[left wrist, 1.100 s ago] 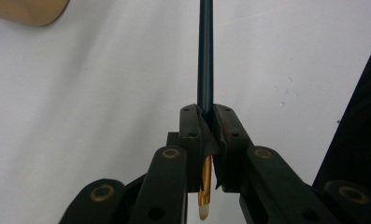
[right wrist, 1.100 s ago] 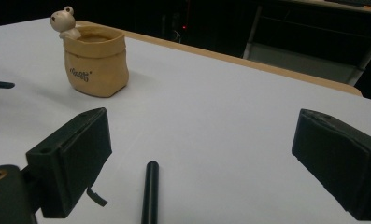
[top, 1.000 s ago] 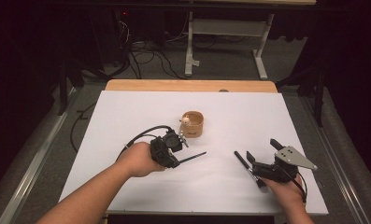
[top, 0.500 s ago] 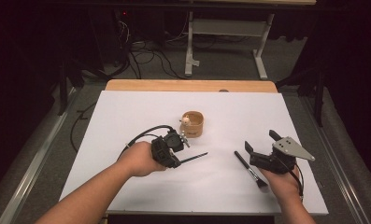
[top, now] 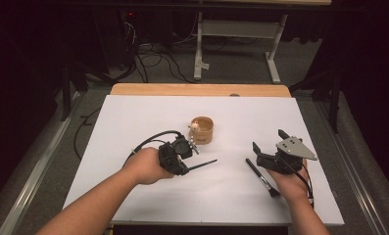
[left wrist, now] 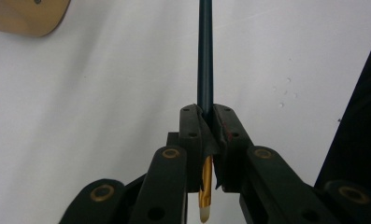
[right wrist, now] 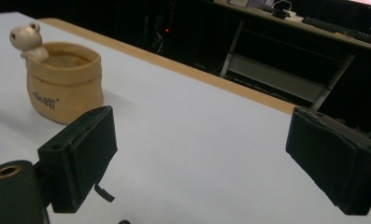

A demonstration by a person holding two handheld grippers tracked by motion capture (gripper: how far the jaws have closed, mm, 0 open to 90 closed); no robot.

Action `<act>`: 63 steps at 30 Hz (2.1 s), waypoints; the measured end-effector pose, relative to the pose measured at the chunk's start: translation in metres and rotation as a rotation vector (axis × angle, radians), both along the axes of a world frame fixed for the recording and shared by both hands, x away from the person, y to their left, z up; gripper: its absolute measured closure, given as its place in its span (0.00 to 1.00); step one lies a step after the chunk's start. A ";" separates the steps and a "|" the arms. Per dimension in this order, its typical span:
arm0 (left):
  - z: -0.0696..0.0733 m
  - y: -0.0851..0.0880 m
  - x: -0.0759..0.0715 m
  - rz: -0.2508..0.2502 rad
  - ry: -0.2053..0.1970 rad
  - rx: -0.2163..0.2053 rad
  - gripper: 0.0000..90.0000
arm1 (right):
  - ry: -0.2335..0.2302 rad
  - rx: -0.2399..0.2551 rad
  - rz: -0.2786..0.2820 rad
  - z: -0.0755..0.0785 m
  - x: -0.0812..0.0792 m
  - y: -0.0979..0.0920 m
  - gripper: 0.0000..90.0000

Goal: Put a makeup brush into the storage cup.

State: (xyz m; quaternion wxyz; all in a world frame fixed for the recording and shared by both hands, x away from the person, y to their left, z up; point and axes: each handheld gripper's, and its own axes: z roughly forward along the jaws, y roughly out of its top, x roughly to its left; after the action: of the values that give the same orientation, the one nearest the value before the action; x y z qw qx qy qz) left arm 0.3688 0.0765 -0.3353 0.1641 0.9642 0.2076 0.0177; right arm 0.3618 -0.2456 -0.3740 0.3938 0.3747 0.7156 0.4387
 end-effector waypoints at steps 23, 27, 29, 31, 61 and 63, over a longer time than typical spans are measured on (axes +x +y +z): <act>0.008 -0.001 0.000 0.013 -0.025 -0.001 0.92 | -0.060 -0.235 0.044 -0.014 -0.017 0.016 0.13; 0.013 -0.003 0.000 0.005 -0.030 -0.001 0.92 | -0.080 -0.282 0.050 -0.013 -0.020 0.024 0.14; 0.013 -0.003 0.000 0.007 -0.031 -0.001 0.92 | -0.092 -0.316 0.060 -0.013 -0.022 0.027 0.15; 0.013 -0.004 0.000 0.005 -0.031 0.000 0.92 | -0.096 -0.337 0.058 -0.013 -0.024 0.031 0.16; 0.011 -0.010 -0.001 -0.013 -0.033 0.014 0.92 | -0.176 -0.695 0.155 -0.026 -0.033 0.059 0.28; 0.010 -0.010 -0.001 -0.014 -0.034 0.015 0.92 | -0.183 -0.706 0.161 -0.027 -0.034 0.061 0.29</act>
State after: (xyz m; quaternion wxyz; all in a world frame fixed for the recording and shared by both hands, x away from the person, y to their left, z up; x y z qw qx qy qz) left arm 0.3679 0.0663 -0.3250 0.1604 0.9663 0.1981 0.0348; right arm 0.3280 -0.1850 -0.4008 0.5253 0.1179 0.8118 0.2262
